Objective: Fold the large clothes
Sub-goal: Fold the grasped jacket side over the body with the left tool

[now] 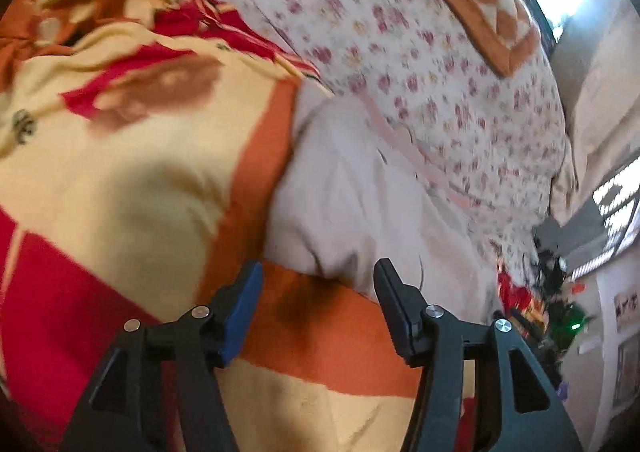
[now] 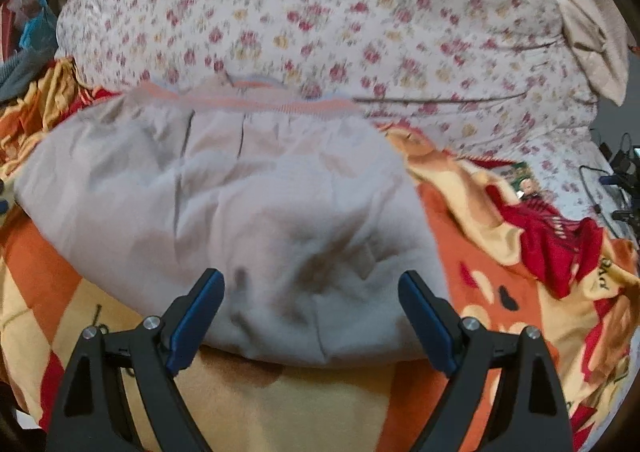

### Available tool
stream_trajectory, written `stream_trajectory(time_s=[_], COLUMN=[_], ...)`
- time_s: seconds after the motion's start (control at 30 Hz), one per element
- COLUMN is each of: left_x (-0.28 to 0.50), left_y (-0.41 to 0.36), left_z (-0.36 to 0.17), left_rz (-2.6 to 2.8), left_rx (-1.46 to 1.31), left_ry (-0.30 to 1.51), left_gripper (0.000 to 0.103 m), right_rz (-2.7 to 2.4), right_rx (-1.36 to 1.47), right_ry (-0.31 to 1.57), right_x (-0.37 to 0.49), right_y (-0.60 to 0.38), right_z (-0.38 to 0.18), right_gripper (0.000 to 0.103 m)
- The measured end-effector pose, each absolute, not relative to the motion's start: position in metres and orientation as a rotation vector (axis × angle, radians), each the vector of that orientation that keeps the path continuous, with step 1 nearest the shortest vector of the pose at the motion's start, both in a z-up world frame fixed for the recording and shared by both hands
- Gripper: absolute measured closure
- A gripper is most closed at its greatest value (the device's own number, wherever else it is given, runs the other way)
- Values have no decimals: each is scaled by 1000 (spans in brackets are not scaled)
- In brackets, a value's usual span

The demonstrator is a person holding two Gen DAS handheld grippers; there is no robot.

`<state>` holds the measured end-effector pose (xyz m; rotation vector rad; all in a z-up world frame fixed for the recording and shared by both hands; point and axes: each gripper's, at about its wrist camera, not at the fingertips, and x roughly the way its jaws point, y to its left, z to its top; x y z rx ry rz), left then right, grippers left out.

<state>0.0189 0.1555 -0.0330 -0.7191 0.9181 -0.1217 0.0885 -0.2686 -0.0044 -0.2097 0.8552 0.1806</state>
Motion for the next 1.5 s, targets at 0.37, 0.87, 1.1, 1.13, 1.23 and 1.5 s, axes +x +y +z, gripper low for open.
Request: stream_trajectory(time_s=[0.37, 0.87, 1.1, 1.13, 1.23, 1.5], left_x=[101, 139, 136, 137, 137, 136], left_y=[159, 155, 146, 145, 144, 147], left_z=[-60, -65, -63, -63, -64, -68], left_rz=[-196, -207, -141, -138, -132, -107], left_rx=[-856, -777, -686, -679, -669, -701], left_ry=[926, 930, 920, 919, 919, 925], left_gripper=[56, 89, 95, 95, 95, 83], right_rz=[161, 102, 90, 86, 76, 6], right_rx=[-119, -96, -103, -101, -88, -41], right_ry=[669, 686, 685, 686, 698, 739], right_x=[24, 40, 44, 45, 48, 53], right_y=[-302, -310, -303, -304, -307, -321], right_z=[28, 19, 18, 18, 17, 13], right_gripper=[11, 11, 11, 11, 11, 11])
